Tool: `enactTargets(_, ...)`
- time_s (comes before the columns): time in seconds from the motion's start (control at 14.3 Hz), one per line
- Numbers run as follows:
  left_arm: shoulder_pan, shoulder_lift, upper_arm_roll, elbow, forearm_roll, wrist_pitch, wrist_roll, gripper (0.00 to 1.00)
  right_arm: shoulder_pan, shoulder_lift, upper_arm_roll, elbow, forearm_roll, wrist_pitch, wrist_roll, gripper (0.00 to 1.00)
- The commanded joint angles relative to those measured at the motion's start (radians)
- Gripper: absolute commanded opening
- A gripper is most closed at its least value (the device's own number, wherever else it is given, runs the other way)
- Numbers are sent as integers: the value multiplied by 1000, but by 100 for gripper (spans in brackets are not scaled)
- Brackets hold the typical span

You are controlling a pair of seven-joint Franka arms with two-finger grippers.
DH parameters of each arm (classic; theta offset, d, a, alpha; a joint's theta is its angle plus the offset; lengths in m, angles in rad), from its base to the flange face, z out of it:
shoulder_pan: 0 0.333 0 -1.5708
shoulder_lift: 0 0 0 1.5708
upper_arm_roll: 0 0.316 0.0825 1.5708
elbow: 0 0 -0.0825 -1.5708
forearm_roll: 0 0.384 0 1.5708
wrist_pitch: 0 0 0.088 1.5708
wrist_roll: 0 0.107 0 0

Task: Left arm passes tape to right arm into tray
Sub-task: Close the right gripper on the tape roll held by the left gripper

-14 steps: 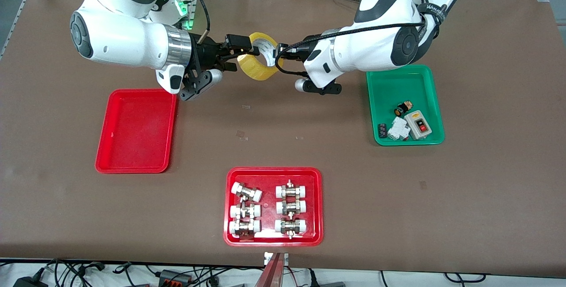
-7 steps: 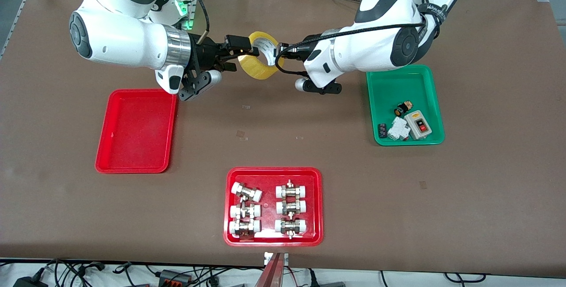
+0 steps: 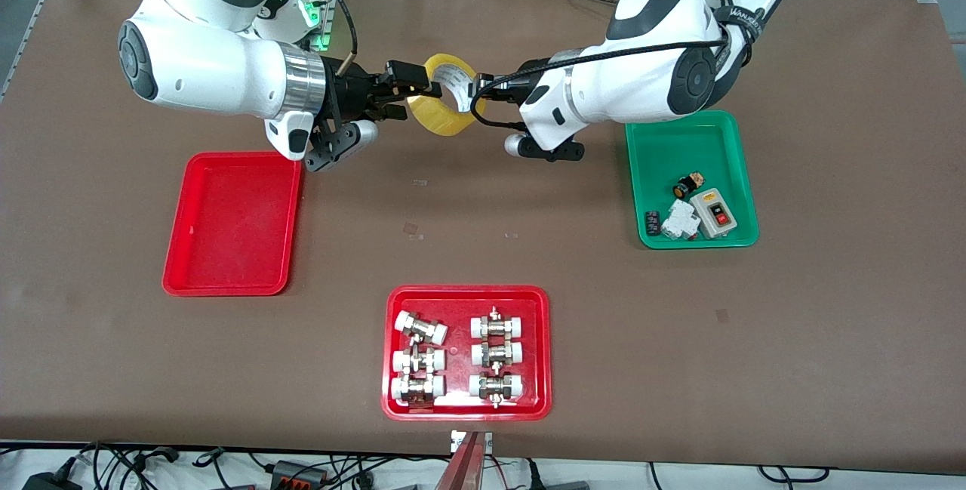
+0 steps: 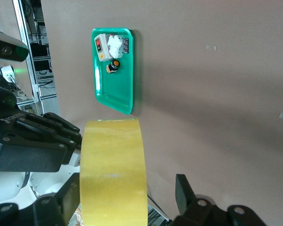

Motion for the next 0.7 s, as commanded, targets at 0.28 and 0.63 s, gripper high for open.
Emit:
enactTargets(0.28,7,7,-2,30,-22,-28,4,0,3,4,-6,9,63,-30,19,88)
enactTargets(0.63,7,7,0,30,-22,-33,6,0,2,8,-6,7,65,-43,7,50)
